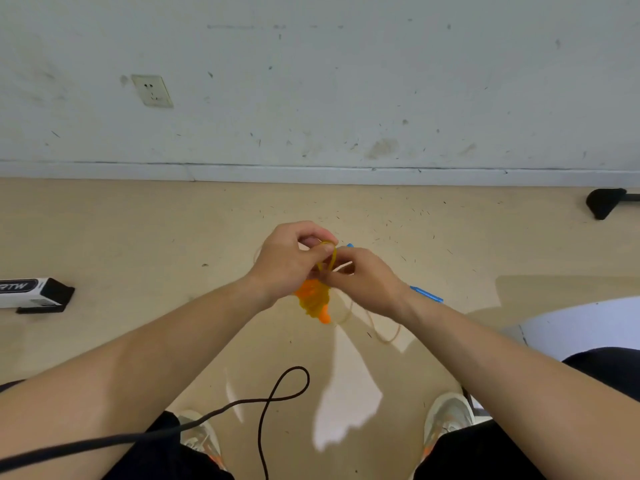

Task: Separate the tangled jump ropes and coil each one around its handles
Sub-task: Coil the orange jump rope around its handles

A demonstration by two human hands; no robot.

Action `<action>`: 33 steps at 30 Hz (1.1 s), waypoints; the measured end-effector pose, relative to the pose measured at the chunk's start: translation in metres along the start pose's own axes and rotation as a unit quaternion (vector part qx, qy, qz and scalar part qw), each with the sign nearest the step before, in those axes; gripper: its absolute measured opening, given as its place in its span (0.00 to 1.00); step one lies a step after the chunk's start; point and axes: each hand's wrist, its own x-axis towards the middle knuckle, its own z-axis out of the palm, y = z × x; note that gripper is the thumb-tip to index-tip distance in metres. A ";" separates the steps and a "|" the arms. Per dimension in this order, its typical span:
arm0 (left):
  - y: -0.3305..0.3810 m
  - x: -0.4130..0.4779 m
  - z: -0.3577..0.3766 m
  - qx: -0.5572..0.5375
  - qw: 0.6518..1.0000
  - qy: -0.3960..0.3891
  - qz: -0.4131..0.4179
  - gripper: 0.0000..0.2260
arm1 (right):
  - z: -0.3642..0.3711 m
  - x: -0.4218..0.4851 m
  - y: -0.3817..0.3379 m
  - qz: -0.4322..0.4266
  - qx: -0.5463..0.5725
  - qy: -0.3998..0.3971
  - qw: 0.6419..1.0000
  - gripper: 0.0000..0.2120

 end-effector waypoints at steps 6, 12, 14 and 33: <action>0.005 0.003 -0.001 -0.065 0.997 0.046 0.025 0.05 | -0.016 -0.002 -0.013 0.001 0.093 0.072 0.993 0.08; 0.010 0.007 0.005 -0.075 0.995 0.021 0.056 0.15 | -0.027 0.000 -0.020 0.026 0.235 0.132 0.962 0.08; 0.010 0.014 0.006 -0.022 0.996 0.029 0.084 0.11 | -0.034 0.005 -0.023 0.037 0.256 0.148 0.955 0.09; 0.092 0.214 -0.071 0.026 0.995 0.084 0.042 0.04 | -0.154 0.207 -0.101 0.049 0.175 0.139 0.974 0.10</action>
